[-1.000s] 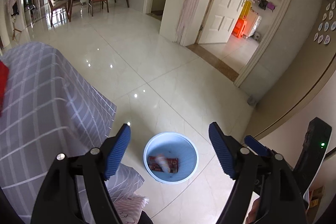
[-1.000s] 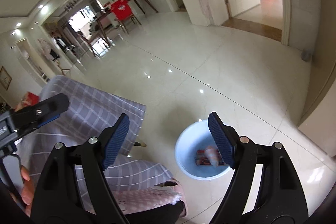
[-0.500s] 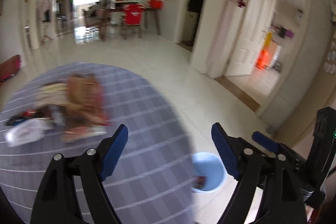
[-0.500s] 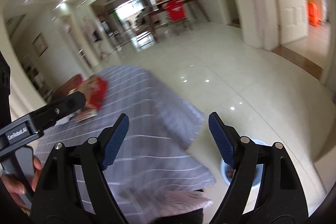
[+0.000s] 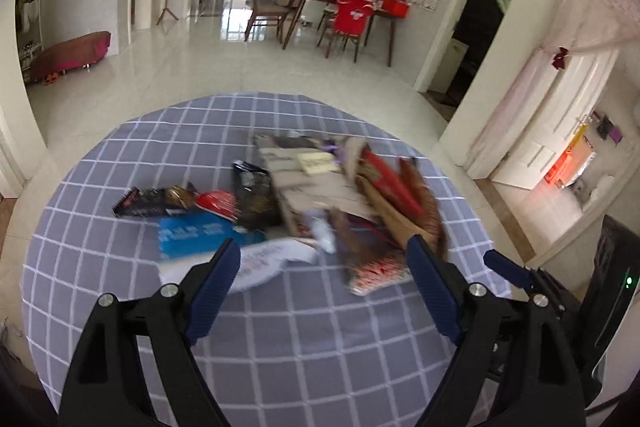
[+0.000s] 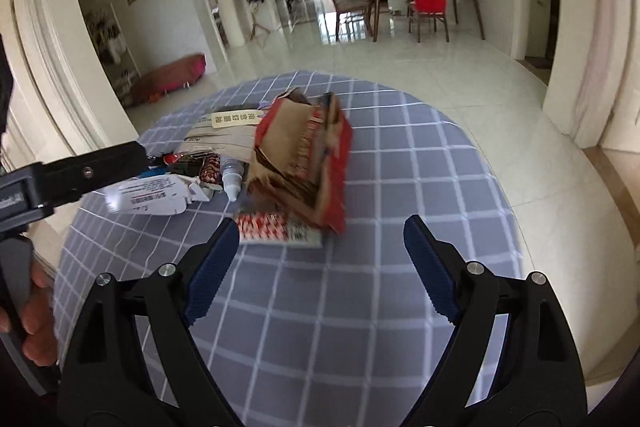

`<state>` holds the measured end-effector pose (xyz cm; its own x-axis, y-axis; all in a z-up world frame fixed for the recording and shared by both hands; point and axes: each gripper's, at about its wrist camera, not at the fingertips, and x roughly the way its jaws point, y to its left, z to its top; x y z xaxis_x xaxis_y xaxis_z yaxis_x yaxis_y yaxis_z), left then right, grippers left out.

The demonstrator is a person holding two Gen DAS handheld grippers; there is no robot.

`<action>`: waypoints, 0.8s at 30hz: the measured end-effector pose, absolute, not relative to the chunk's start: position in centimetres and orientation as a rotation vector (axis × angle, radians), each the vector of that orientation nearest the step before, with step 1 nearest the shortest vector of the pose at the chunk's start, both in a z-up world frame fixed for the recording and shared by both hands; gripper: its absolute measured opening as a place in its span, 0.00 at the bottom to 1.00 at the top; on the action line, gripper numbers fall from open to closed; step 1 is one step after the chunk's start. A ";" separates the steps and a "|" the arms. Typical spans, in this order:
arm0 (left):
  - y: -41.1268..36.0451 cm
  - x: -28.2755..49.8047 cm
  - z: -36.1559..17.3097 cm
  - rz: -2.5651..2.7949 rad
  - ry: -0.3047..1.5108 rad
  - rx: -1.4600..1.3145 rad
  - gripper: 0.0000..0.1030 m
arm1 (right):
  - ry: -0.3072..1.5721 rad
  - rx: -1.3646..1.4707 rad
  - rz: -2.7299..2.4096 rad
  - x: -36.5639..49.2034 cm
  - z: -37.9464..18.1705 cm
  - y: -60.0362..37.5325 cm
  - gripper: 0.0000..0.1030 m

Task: Collect trash
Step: 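Move both grippers back over the trash pile on the table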

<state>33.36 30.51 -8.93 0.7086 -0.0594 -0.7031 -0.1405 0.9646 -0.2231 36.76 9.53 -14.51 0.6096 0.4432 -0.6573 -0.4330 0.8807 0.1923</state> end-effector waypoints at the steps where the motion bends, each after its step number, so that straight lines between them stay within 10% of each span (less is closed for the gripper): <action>1: 30.7 33.7 -8.9 0.051 0.785 -0.264 0.81 | 0.765 -0.001 0.504 37.2 -14.5 9.8 0.81; 7: 30.9 37.1 -8.8 0.013 0.793 -0.152 0.81 | 0.800 -0.043 0.527 40.9 -15.5 12.5 0.79; 13: 30.0 41.6 -9.0 -0.023 0.840 -0.092 0.80 | 0.818 0.024 0.573 42.5 -15.8 11.6 0.47; 24: 28.9 46.8 -11.7 -0.039 0.933 -0.109 0.51 | 0.819 0.086 0.612 43.6 -16.0 10.0 0.55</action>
